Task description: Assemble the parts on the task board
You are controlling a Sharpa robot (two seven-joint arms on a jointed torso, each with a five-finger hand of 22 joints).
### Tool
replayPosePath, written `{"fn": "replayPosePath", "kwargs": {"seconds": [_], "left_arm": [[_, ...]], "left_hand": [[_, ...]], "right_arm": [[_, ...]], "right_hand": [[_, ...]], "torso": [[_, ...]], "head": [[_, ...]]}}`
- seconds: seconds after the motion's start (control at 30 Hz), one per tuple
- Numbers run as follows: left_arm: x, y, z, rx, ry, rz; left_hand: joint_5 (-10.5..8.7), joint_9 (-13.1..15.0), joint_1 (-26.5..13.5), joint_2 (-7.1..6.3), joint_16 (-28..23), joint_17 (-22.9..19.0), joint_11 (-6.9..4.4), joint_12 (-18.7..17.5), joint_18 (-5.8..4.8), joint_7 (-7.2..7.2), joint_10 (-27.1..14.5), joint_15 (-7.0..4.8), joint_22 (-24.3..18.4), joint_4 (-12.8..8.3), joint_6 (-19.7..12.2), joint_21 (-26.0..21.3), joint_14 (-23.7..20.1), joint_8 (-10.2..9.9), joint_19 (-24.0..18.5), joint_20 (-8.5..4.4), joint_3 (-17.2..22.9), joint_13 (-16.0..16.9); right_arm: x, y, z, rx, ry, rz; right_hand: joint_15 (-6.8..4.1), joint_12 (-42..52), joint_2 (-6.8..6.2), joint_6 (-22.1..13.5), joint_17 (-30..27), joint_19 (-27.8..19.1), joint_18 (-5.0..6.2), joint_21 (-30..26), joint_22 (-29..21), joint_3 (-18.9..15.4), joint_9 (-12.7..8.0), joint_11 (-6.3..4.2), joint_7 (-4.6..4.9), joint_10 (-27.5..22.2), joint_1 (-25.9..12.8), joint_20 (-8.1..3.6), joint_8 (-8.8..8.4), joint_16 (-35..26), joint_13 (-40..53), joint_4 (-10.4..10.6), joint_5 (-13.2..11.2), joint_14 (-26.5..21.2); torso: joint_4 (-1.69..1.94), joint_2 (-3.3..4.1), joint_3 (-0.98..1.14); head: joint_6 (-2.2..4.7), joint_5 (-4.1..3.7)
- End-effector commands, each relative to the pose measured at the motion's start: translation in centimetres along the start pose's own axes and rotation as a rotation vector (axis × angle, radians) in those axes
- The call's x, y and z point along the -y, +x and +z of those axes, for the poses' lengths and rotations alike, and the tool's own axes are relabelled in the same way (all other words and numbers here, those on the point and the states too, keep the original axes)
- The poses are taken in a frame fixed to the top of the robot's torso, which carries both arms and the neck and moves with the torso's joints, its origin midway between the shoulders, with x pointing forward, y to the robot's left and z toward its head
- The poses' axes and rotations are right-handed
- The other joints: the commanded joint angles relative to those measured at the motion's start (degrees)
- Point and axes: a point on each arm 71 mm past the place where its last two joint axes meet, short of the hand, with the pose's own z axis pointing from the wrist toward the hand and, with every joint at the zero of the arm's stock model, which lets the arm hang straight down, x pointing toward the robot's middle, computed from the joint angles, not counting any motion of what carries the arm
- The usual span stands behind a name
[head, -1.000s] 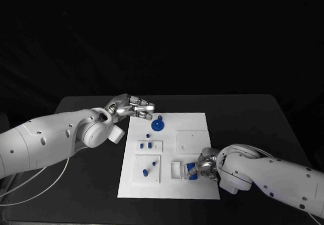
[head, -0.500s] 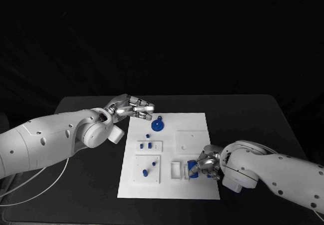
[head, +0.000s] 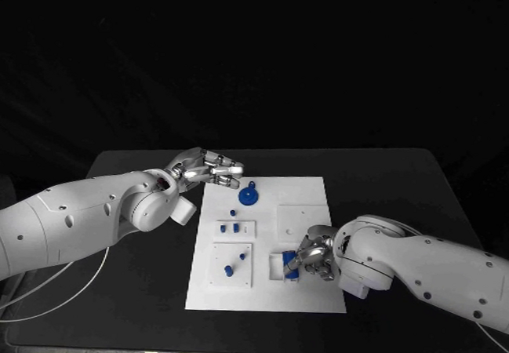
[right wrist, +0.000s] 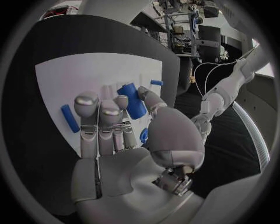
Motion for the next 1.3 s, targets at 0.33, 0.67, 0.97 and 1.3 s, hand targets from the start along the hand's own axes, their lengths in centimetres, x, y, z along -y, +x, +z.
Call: {"fn": "replayPosePath", "kwargs": {"seconds": [0.33, 0.67, 0.97, 1.3], "left_arm": [[0.1, 0.4, 0.2, -0.026, 0.006, -0.005], [0.1, 0.5, 0.1, -0.028, 0.004, -0.005], [0.1, 0.4, 0.1, -0.028, 0.001, -0.005], [0.1, 0.5, 0.1, -0.028, 0.001, -0.005]], "left_hand": [[0.20, 0.04, 0.38, 0.34, -0.20, 0.04, -0.13, -0.09, 0.12, 0.23, -0.28, 0.11, -0.07, 0.19, -0.28, -0.10, -0.26, 0.20, -0.18, 0.20, 0.11, 0.07], [0.20, 0.04, 0.31, 0.37, -0.20, 0.05, -0.12, -0.10, 0.12, 0.21, -0.32, 0.12, -0.07, 0.31, -0.29, -0.11, -0.28, 0.20, -0.20, 0.20, 0.09, 0.07], [0.23, 0.04, 0.27, 0.43, -0.20, 0.07, -0.12, -0.10, 0.11, 0.23, -0.32, 0.11, -0.08, 0.39, -0.31, -0.11, -0.24, 0.20, -0.20, 0.20, 0.10, 0.07], [0.23, 0.04, 0.27, 0.43, -0.20, 0.07, -0.12, -0.10, 0.11, 0.23, -0.32, 0.11, -0.08, 0.39, -0.31, -0.11, -0.24, 0.20, -0.20, 0.20, 0.10, 0.07]], "right_arm": [[-0.9, 0.5, 1.4, -0.009, 0.027, -0.089], [-1.2, 0.8, 2.0, -0.011, 0.035, -0.121], [-1.3, 0.9, 2.3, -0.018, 0.040, -0.147], [-1.4, 0.9, 2.5, -0.017, 0.041, -0.148]], "right_hand": [[-0.13, -0.52, 0.59, 1.55, -0.05, 0.64, -0.60, -0.47, 5.25, -3.86, 0.08, -0.30, -0.78, -0.08, -0.75, -0.17, 0.21, -0.52, -0.59, 3.79, -6.99, 0.17], [-0.17, -0.89, 0.53, 2.13, -0.11, 0.62, -0.64, -0.85, 5.19, -4.10, 0.20, -0.32, -0.96, -0.17, -1.58, -0.22, 0.20, -0.76, -0.96, 5.38, -8.75, 0.15], [-0.14, -1.24, -0.13, 2.22, -0.14, 0.64, -0.63, -1.23, 5.15, -4.32, 0.36, -0.27, -0.95, -0.27, -2.01, -0.20, 0.20, -1.03, -1.37, 6.96, -10.47, 0.16], [-0.05, -1.58, -1.46, 1.82, -0.12, 0.66, -0.55, -1.75, 5.09, -4.30, 0.65, -0.15, -0.84, -0.44, -2.54, -0.11, 0.21, -1.36, -1.84, 9.53, -13.64, 0.17]], "torso": [[0.03, 0.03, 0.08], [-0.04, 0.05, 0.07], [-0.07, 0.02, 0.04], [-0.06, 0.04, 0.09]], "head": [[-0.20, 0.37], [-0.37, 0.56], [-0.54, 0.71], [-0.57, 0.80]]}}
